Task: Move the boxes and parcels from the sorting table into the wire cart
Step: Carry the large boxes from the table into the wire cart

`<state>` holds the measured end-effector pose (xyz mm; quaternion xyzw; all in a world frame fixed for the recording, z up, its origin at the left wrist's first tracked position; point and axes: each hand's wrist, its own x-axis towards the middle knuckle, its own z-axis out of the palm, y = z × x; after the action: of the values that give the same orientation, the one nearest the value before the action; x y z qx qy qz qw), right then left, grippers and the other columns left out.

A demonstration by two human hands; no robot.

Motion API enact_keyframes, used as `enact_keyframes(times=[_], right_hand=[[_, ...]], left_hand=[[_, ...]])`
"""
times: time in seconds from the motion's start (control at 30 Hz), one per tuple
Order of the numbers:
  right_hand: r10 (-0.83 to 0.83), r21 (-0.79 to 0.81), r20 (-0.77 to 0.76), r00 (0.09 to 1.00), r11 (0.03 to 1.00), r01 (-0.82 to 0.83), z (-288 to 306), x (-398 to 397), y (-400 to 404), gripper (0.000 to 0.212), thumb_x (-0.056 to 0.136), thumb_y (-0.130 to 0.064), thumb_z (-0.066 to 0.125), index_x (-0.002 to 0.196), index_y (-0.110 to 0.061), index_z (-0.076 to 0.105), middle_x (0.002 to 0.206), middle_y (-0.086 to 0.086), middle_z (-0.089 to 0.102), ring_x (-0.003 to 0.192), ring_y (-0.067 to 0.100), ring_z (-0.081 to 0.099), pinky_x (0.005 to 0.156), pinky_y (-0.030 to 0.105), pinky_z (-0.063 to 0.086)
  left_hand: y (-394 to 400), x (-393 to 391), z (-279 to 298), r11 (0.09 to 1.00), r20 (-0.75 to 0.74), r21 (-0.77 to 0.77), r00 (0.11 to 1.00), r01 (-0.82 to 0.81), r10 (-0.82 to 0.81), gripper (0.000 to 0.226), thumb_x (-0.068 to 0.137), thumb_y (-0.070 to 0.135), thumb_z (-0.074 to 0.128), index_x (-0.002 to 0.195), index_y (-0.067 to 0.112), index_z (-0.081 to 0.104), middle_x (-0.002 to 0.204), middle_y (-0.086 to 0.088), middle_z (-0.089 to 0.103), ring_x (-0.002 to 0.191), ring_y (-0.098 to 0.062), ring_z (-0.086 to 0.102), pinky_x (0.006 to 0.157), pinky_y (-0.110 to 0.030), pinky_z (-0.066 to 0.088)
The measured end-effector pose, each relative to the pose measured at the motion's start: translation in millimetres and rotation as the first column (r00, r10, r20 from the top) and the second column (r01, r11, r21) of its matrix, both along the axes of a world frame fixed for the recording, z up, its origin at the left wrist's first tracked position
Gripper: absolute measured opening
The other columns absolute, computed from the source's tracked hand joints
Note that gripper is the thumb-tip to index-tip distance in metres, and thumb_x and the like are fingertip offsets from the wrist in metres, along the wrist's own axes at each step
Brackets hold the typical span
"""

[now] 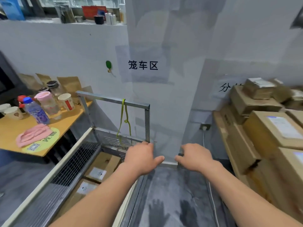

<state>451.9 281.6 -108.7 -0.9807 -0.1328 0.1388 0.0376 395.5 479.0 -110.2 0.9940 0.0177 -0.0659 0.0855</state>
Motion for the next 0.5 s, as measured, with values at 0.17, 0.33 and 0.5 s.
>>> enact_keyframes(times=[0.17, 0.33, 0.5], right_hand=[[-0.105, 0.046, -0.021, 0.994, 0.993, 0.106, -9.6, -57.1, -41.1, 0.046, 0.092, -0.058, 0.052, 0.125, -0.027, 0.059, 0.128, -0.001, 0.065, 0.117, 0.025, 0.061, 0.082, 0.035, 0.048], [-0.251, 0.075, 0.011, 0.968, 0.965, 0.250, -23.9, -110.7, -76.8, 0.051, 0.095, -0.060, 0.048, 0.128, -0.022, 0.052, 0.130, 0.000, 0.056, 0.121, 0.024, 0.057, 0.089, 0.037, 0.050], [-0.367, 0.136, 0.025, 0.930, 0.923, 0.360, -38.9, -159.6, -116.8, 0.050, 0.098, -0.056, 0.048, 0.134, -0.022, 0.051, 0.140, -0.001, 0.051, 0.129, 0.022, 0.053, 0.095, 0.035, 0.048]], left_hand=[[-33.1, -25.8, -15.3, 0.993, -0.011, -0.008, 0.993, 0.122, -0.122, 0.064, 0.090, 0.070, 0.046, 0.127, 0.019, 0.054, 0.130, -0.003, 0.054, 0.125, -0.027, 0.050, 0.097, -0.041, 0.047], [-71.0, -46.7, -30.5, 0.972, 0.001, -0.005, 0.972, 0.237, -0.237, 0.069, 0.090, 0.071, 0.043, 0.137, 0.021, 0.049, 0.139, -0.001, 0.050, 0.134, -0.025, 0.043, 0.104, -0.044, 0.043], [-116.1, -68.1, -41.6, 0.940, 0.018, 0.009, 0.940, 0.341, -0.341, 0.068, 0.094, 0.069, 0.041, 0.142, 0.021, 0.046, 0.142, 0.001, 0.049, 0.134, -0.022, 0.042, 0.104, -0.042, 0.042]])
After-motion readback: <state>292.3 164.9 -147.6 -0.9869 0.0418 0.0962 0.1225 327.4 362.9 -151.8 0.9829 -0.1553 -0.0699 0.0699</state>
